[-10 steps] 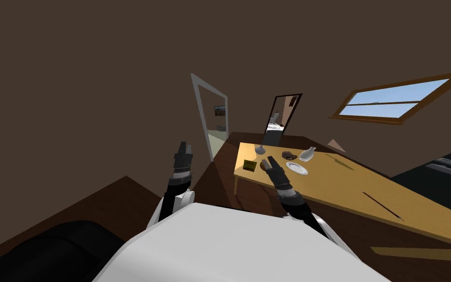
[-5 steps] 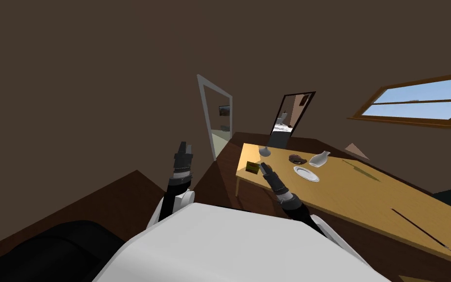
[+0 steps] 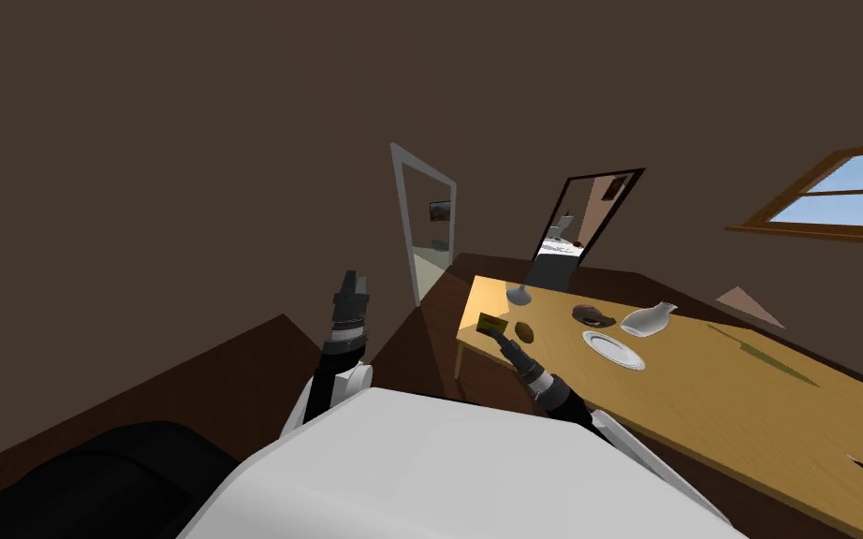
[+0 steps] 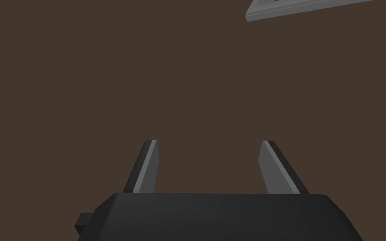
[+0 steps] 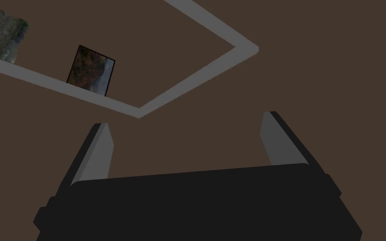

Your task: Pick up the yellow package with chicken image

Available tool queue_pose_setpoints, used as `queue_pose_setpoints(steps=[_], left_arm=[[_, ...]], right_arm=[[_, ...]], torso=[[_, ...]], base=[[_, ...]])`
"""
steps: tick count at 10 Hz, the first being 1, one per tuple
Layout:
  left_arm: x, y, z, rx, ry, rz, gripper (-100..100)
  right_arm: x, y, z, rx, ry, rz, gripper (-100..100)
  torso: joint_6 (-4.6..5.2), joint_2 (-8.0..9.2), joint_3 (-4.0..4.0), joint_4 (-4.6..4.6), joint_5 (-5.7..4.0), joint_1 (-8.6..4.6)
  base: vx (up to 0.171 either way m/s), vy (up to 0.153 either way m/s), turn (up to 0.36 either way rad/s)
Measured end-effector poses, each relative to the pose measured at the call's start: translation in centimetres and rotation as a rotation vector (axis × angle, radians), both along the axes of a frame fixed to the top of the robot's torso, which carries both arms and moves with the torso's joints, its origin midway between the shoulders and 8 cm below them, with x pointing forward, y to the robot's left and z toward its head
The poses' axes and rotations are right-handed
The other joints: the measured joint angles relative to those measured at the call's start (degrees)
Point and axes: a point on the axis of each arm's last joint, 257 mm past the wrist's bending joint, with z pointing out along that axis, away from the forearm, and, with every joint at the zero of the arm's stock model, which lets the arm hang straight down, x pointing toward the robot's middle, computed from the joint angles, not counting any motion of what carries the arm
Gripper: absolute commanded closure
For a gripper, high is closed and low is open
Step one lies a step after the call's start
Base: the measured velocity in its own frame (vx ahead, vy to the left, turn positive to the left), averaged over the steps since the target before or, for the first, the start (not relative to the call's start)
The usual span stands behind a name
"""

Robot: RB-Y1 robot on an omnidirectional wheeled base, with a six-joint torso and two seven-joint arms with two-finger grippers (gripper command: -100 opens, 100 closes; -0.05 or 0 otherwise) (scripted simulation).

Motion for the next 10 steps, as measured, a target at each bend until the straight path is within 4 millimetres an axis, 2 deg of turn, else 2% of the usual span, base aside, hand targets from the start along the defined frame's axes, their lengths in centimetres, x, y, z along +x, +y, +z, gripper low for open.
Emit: queue_pose_setpoints(steps=[6,10], left_arm=[[0.0,0.0,0.0,0.0,0.0,0.0,0],[0.0,0.0,0.0,0.0,0.0,0.0,0]], right_arm=[[-3.2,-1.7,-7.7,-0.247,0.103,0.112,-100],[-5.2,-4.5,-12.6,-0.419,0.162,0.184,-100]], torso=[[0.01,0.0,0.0,0.0,0.02,0.06],[0.02,-0.03,-0.02,0.0,0.02,0.09]], base=[[0.025,-0.013,0.151],[0.029,-0.003,0.13]])
